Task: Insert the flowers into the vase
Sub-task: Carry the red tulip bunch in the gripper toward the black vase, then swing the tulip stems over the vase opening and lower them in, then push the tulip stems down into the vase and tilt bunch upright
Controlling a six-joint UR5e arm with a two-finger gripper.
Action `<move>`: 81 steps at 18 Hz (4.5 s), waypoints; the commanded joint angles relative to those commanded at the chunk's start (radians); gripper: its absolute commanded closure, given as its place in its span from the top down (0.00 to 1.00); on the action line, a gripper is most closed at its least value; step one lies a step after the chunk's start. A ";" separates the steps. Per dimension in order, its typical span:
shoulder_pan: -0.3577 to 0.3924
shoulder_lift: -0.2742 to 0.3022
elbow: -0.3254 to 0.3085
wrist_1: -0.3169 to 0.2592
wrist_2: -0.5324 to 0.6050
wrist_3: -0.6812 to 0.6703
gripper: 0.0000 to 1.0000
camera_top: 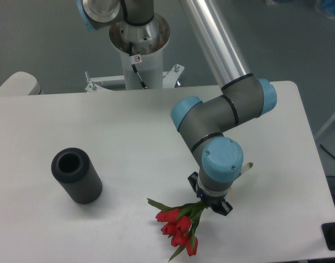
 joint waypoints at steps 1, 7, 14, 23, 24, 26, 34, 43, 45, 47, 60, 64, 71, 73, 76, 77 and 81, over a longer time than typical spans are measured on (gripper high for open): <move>0.000 0.000 0.000 0.002 0.000 0.000 0.03; 0.000 0.002 0.000 -0.002 0.000 0.002 0.03; -0.023 0.011 -0.021 -0.008 -0.005 -0.017 0.02; -0.064 0.032 -0.038 -0.009 -0.093 -0.161 0.00; -0.066 0.043 -0.040 -0.008 -0.135 -0.190 0.00; -0.078 0.063 -0.046 -0.008 -0.214 -0.228 0.00; -0.109 0.164 -0.071 -0.023 -0.457 -0.276 0.00; -0.109 0.271 -0.075 -0.017 -0.825 -0.333 0.00; -0.107 0.288 -0.078 -0.008 -0.896 -0.333 0.00; -0.106 0.291 -0.077 0.000 -0.960 -0.331 0.00; -0.090 0.322 -0.190 0.175 -1.244 -0.333 0.03; -0.084 0.354 -0.254 0.213 -1.246 -0.328 0.04; -0.086 0.380 -0.311 0.252 -1.246 -0.327 0.06; -0.084 0.387 -0.331 0.255 -1.246 -0.324 0.08; -0.089 0.400 -0.365 0.256 -1.246 -0.296 0.09; -0.087 0.405 -0.379 0.256 -1.246 -0.279 0.09; -0.089 0.414 -0.413 0.256 -1.244 -0.243 0.10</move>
